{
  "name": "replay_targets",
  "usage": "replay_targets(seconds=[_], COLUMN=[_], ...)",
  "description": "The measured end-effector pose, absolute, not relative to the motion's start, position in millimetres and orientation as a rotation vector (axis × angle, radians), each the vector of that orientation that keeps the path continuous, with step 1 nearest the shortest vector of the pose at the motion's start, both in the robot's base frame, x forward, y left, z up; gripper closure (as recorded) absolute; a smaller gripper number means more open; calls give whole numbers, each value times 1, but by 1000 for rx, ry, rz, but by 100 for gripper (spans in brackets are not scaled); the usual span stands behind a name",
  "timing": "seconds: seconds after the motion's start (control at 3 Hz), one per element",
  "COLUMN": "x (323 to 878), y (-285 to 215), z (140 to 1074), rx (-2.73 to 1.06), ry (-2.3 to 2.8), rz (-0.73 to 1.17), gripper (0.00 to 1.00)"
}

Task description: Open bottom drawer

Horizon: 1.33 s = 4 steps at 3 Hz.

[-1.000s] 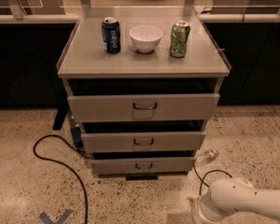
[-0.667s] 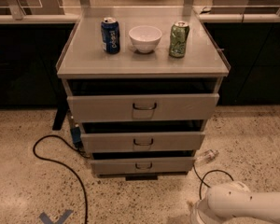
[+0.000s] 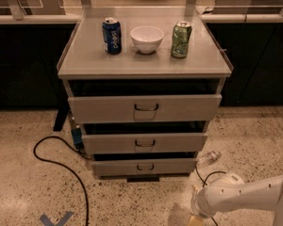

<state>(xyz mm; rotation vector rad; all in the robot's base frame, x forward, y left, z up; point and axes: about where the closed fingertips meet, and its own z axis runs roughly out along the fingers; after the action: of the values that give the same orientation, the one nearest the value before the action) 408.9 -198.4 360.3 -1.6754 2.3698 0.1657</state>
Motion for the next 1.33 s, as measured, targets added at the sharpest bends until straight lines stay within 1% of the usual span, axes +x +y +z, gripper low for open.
replay_targets(seconds=[0.33, 0.67, 1.0, 1.33], x=[409, 409, 403, 421], y=[-198, -193, -163, -124], z=[360, 355, 333, 339], rx=[-1675, -1680, -1545, -1461], ry=[2370, 2336, 2347, 2224], rz=[166, 208, 453, 689], gripper=[0, 0, 0, 0])
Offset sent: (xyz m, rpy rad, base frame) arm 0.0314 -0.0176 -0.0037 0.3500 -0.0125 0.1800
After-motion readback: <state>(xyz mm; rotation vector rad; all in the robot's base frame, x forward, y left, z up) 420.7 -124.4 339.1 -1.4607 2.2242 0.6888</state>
